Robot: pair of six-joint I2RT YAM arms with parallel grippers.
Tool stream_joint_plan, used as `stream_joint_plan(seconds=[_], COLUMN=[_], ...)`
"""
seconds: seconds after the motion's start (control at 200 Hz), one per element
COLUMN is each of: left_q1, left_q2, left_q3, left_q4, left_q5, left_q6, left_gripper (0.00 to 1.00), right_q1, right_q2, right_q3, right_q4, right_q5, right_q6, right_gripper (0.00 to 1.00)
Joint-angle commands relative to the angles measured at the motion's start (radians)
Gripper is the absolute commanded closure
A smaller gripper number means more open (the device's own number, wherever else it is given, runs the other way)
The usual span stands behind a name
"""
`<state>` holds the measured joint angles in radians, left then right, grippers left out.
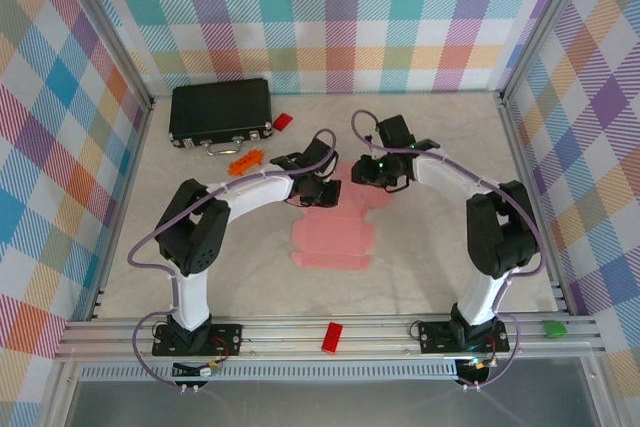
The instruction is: Fold the paper box
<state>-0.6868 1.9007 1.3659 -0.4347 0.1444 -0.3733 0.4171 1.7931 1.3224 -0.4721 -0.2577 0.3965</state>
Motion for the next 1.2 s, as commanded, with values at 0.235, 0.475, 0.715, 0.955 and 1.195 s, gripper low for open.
stream_joint_plan(seconds=[0.235, 0.475, 0.715, 0.955, 1.195], left_q1=[-0.013, -0.014, -0.014, -0.013, -0.010], left_q2=[-0.150, -0.159, -0.148, -0.130, -0.081], left_q3=[-0.217, -0.305, -0.341, -0.367, -0.321], left_q4=[0.042, 0.092, 0.064, 0.027, -0.016], left_q5=[0.026, 0.065, -0.019, -0.136, -0.207], left_q6=[-0.064, -0.104, -0.109, -0.101, -0.086], left_gripper=[1.00, 1.00, 1.00, 1.00, 1.00], right_q1=[-0.008, 0.004, 0.007, 0.007, 0.015], right_q2=[0.319, 0.457, 0.475, 0.391, 0.261], right_q3=[0.376, 0.491, 0.435, 0.293, 0.152], right_q4=[-0.173, -0.235, -0.255, -0.241, -0.217], right_q5=[-0.065, -0.086, -0.037, 0.039, 0.045], right_q6=[-0.108, -0.123, -0.123, -0.116, -0.085], right_gripper=[0.78, 0.80, 0.80, 0.79, 0.78])
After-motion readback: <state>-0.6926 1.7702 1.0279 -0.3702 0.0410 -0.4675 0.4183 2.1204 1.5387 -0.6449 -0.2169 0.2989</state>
